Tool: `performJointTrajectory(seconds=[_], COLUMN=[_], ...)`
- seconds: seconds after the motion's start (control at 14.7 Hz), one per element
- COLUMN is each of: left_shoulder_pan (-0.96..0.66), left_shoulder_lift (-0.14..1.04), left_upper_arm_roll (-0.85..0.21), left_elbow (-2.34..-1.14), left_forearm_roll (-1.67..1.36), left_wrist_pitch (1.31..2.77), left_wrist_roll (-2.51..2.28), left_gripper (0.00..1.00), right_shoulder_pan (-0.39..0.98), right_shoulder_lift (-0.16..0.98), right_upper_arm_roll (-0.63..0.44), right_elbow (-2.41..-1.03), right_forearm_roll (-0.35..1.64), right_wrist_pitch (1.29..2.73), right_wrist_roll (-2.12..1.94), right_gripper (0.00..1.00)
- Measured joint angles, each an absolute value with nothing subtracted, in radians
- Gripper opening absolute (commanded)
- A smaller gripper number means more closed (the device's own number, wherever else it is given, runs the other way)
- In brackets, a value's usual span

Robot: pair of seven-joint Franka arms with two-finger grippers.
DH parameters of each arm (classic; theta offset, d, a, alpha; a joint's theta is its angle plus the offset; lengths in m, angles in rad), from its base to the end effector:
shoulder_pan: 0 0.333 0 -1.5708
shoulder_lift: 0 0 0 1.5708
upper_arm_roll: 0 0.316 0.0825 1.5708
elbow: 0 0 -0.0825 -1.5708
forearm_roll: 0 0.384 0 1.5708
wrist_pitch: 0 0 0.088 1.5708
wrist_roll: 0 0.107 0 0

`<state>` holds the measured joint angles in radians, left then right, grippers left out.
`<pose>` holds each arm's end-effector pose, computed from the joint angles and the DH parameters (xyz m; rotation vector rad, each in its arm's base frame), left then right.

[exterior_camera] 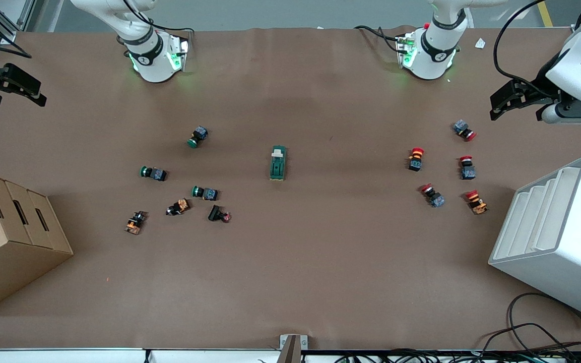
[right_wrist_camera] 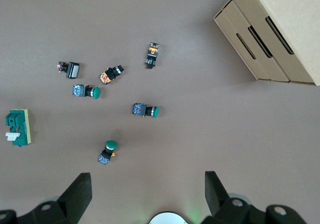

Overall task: Close load switch with both arms
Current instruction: 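Move the left gripper over the green load switch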

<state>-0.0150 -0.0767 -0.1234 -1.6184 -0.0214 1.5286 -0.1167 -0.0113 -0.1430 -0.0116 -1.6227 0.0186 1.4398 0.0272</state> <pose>0.5205 -0.0776 0.6396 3.1312 -0.0345 -0.0236 0.4951 -0.0096 0.6642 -3.1200 0.0747 0.0624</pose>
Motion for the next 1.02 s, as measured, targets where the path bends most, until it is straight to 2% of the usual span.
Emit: performJointTrajectory(seconds=[0.48,0.68,1.02], left_shoulder_pan=[-0.016,-0.016,-0.031], left_shoulder_lift=[-0.061,-0.017,0.071], left_upper_arm_roll=[-0.169,-0.257,-0.467], left_elbow=[-1.588,-1.559,-1.561], left_forearm_roll=[-0.021,-0.02,-0.016], left_wrist_pitch=[1.533,1.591,1.722], left_wrist_roll=[-0.119,-0.173,-0.477], left_gripper=[1.0,1.0,1.0], right_shoulder_pan=[-0.011,-0.012,-0.01], right_shoulder_lift=[-0.143,-0.143,-0.144], right_upper_arm_roll=[-0.013,-0.014,-0.012], right_elbow=[-1.623,-1.622,-1.608], right_forearm_roll=[0.019,0.019,0.019], right_wrist_pitch=[1.439,1.438,1.438], right_wrist_roll=[0.027,0.027,0.027], right_gripper=[1.0,1.0,1.0])
